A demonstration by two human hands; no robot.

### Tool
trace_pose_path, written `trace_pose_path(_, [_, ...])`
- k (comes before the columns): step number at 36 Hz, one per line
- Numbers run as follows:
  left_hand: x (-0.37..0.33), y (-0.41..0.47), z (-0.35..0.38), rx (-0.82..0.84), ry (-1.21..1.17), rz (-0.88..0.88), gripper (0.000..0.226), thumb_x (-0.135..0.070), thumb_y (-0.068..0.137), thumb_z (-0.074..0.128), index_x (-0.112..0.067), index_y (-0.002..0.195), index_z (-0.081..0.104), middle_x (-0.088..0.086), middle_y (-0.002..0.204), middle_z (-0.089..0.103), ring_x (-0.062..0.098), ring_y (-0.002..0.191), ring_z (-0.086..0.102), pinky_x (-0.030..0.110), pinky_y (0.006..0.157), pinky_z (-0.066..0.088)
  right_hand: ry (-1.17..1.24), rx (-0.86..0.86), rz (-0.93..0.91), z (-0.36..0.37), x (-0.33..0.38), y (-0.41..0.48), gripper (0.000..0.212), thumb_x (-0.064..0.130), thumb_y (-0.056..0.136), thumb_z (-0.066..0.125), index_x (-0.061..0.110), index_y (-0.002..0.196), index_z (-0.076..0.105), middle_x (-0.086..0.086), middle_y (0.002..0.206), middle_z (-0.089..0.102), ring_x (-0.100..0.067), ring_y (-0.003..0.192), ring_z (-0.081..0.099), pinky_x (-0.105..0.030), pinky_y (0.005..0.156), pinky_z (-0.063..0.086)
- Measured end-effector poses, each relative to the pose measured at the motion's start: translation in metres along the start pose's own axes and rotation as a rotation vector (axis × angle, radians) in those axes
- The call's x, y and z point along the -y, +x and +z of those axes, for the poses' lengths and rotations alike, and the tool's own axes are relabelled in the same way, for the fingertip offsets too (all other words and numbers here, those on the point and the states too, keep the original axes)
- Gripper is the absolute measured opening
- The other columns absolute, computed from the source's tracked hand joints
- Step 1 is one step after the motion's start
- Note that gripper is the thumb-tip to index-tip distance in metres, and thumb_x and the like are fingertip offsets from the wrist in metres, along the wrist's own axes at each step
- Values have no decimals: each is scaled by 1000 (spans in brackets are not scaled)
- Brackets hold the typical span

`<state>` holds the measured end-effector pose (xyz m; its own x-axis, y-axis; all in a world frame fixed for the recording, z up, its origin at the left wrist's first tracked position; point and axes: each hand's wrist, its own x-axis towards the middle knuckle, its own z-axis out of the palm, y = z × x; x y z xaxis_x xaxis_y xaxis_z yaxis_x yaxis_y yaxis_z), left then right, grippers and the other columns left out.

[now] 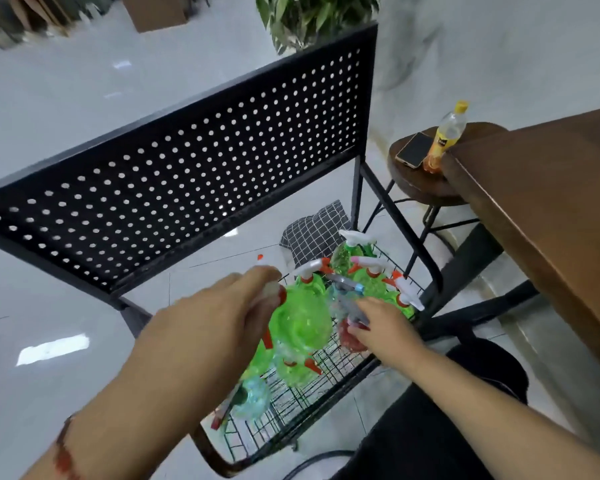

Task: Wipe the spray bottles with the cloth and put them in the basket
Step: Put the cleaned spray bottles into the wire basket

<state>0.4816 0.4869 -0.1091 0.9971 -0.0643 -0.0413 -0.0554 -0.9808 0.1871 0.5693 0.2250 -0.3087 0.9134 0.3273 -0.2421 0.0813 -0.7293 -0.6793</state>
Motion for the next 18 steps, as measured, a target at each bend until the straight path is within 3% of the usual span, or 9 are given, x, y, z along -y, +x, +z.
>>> trace_pose_path(2, [-13, 18, -7, -14, 6, 53, 30, -66, 110, 25, -55, 134, 39, -24, 117, 65, 14, 97, 69, 38, 75, 58, 61, -29, 31, -4, -3, -4, 32, 18, 91, 81, 25, 121, 74, 22, 98, 60, 1, 87, 62, -16, 70, 43])
trace_pose_path(4, [-17, 40, 4, 36, 43, 68, 28, -62, 111, 27, -51, 132, 42, -18, 119, 66, 17, 101, 69, 42, 80, 60, 87, -51, 63, -6, -5, -6, 35, 19, 88, 83, 24, 122, 75, 20, 98, 66, 2, 86, 64, -18, 70, 49])
trace_pose_path(7, [-15, 71, 35, 126, 91, 102, 26, -58, 113, 30, -46, 127, 49, -14, 110, 66, 19, 95, 69, 42, 76, 61, 71, -91, 95, -12, -3, -9, 28, 24, 91, 81, 25, 118, 75, 16, 98, 71, -4, 89, 69, -27, 76, 57])
trace_pose_path(10, [-17, 90, 57, 173, 129, 183, 26, -54, 114, 31, -44, 127, 51, -11, 108, 66, 19, 94, 68, 37, 74, 58, 25, -131, 97, -17, 0, -13, 39, 23, 92, 80, 26, 129, 69, 11, 117, 69, -7, 98, 63, -25, 83, 51])
trace_pose_path(14, [-22, 107, 75, 188, 135, 239, 25, -51, 113, 37, -40, 127, 54, -10, 107, 67, 19, 94, 68, 39, 77, 60, -41, -192, 39, -22, -2, -20, 49, 24, 92, 79, 30, 138, 64, 12, 134, 61, -11, 119, 57, -32, 103, 51])
trace_pose_path(18, [-30, 113, 81, 207, 157, 375, 29, -52, 114, 37, -40, 134, 55, -13, 104, 64, 16, 87, 67, 35, 72, 59, -62, -202, -136, -33, 11, -20, 71, 34, 86, 80, 35, 151, 50, 14, 152, 47, -11, 141, 39, -44, 122, 36])
